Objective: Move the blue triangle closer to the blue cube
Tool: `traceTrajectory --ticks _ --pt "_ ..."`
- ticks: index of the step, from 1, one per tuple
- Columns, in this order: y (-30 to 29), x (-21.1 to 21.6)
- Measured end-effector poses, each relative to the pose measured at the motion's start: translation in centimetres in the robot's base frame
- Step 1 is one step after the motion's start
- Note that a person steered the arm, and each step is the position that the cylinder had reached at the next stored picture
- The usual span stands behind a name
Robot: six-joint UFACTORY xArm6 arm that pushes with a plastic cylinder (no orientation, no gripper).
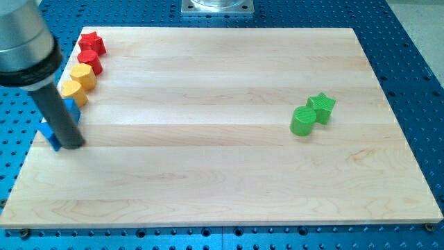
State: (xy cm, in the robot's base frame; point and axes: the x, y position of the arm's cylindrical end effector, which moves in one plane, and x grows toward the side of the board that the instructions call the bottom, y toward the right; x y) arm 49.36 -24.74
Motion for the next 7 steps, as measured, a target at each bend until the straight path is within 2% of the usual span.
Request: traceTrajectory --ticks 1,2,3,4,6,7 --pt "0.8 0.5" --pt "4.7 2.5" --pt "-5.4 5.9" --pt "-5.7 5.0" --pt "-5.8 0.5" --pt "-5.7 0.2"
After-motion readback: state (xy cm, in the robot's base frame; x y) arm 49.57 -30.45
